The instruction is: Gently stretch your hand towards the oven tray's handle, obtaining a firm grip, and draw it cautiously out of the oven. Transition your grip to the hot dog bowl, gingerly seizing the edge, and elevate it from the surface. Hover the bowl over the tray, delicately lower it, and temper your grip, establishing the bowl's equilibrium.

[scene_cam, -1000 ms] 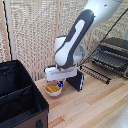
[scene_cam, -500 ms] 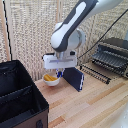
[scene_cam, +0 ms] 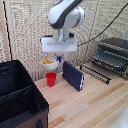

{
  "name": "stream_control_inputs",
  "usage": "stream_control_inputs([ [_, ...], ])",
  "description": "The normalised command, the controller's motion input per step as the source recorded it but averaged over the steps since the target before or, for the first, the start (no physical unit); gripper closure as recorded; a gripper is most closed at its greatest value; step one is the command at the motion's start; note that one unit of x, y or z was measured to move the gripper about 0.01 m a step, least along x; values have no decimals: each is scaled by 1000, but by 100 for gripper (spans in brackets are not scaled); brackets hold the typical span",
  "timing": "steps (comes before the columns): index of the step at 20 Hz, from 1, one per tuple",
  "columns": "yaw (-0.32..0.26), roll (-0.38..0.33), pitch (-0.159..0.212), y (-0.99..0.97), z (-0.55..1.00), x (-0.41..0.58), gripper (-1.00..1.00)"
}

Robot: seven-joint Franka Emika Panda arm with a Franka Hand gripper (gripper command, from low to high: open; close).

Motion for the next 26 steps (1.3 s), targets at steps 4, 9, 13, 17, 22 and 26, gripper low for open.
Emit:
stream_control_inputs([
  [4, -246, -13, 152, -328, 841, 410, 100],
  [9, -216, -21, 121, -437, 850, 425, 100],
  [13, -151, -92, 60, -571, 711, 418, 100],
  [17, -92, -179, 58, -640, 413, 260, 100],
  [22, -34, -245, 46, -705, 143, 66, 100],
  [26, -1, -288, 11, -734, 0, 0, 100],
])
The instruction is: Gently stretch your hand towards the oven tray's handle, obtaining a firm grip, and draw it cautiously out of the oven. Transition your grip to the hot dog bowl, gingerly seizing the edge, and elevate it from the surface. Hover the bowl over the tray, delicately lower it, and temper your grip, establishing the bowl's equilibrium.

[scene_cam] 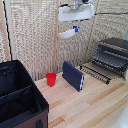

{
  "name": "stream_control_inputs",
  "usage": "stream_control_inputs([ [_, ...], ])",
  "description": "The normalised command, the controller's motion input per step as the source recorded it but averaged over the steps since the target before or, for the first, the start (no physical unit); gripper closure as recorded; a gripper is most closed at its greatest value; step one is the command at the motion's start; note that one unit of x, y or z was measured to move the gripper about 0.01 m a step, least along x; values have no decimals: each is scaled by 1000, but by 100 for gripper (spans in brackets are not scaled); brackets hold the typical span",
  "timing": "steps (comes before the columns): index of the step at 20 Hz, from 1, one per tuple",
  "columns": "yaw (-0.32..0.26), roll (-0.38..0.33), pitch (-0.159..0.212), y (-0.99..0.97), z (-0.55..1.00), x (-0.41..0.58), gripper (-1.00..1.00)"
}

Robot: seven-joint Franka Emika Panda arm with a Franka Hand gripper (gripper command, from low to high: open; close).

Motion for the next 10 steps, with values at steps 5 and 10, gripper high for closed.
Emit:
stream_control_inputs([
  [5, -9, -247, -46, -773, 1, 18, 100],
  [10, -54, -140, -119, -827, 3, 30, 100],
])
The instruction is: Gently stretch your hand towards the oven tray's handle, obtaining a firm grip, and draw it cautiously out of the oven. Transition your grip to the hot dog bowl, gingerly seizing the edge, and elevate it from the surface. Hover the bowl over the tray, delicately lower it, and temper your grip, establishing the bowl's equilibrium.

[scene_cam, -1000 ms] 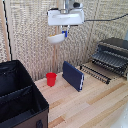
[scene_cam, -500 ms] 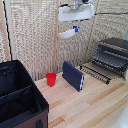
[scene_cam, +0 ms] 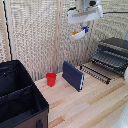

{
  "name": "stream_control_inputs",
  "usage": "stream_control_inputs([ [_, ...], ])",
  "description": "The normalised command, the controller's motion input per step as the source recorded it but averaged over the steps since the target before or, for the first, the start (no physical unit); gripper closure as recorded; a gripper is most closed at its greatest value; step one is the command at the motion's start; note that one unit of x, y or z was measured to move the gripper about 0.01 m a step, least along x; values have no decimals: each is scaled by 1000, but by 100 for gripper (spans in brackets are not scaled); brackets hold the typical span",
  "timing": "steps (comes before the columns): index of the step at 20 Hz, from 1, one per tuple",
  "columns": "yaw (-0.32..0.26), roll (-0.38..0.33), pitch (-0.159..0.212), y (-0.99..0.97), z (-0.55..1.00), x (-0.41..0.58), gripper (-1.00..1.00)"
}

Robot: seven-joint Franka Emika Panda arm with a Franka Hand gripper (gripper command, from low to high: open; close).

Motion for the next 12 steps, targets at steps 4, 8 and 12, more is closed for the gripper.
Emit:
stream_control_inputs([
  [4, -76, -82, -96, -842, 0, 0, 100],
  [8, -130, -11, -81, -791, -24, -114, 100],
  [12, -178, 0, -52, -715, -95, -172, 100],
])
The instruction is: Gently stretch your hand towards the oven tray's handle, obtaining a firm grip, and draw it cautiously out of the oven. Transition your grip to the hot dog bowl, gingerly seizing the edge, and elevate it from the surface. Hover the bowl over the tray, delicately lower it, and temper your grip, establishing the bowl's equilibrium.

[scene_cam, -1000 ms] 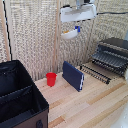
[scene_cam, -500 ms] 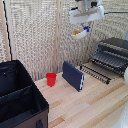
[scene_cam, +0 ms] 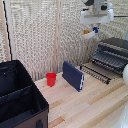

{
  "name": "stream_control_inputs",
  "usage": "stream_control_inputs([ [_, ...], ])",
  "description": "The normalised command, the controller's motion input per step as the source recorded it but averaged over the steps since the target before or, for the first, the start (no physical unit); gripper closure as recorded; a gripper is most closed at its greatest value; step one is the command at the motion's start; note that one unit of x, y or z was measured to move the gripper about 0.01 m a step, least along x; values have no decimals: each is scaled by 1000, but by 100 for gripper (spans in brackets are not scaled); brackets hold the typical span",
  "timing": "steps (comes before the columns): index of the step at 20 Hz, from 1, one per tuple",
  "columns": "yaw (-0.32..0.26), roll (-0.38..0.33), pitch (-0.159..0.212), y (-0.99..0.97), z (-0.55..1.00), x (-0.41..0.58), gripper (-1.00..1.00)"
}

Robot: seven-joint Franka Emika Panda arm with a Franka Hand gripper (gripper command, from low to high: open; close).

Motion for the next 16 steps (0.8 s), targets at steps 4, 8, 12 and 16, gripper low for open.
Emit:
stream_control_inputs([
  [4, -192, 0, -3, -673, -184, -248, 100],
  [8, -177, 0, 0, -391, -332, -268, 100],
  [12, -120, 0, -5, -216, -295, -87, 100],
  [16, -106, 0, -3, -322, -276, -46, 100],
])
